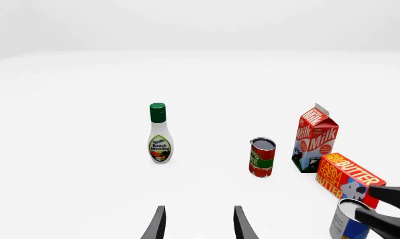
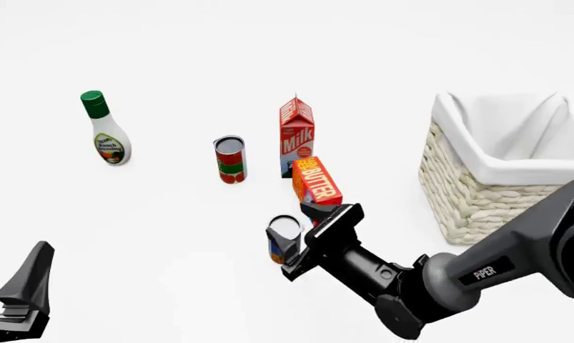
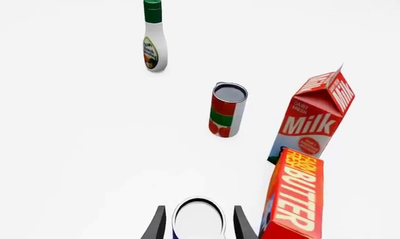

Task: Pick the alphabet soup and place it in the basket.

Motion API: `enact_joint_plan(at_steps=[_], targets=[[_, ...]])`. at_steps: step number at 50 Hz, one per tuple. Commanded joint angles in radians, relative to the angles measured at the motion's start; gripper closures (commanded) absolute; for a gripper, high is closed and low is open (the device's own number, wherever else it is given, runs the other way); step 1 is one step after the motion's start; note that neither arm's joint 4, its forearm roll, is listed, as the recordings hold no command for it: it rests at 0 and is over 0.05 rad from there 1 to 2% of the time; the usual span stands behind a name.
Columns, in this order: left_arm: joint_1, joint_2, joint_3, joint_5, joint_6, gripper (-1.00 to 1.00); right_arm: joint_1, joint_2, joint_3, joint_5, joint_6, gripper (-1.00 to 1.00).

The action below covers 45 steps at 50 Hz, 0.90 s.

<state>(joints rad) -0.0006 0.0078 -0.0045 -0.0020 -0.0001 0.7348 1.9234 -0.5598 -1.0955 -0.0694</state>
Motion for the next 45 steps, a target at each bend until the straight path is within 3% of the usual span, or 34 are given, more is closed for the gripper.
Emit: enact_joint_plan(at_steps=[1, 45], targets=[[0.0, 0.0, 0.0, 0.0, 0.0, -1.0, -0.004, 0.032, -0.014, -0.008, 0.006, -1.0], [0.0, 0.0, 0.0, 0.0, 0.0, -1.0, -0.005, 0.147, -0.075, -0.024, 0.024, -1.0]])
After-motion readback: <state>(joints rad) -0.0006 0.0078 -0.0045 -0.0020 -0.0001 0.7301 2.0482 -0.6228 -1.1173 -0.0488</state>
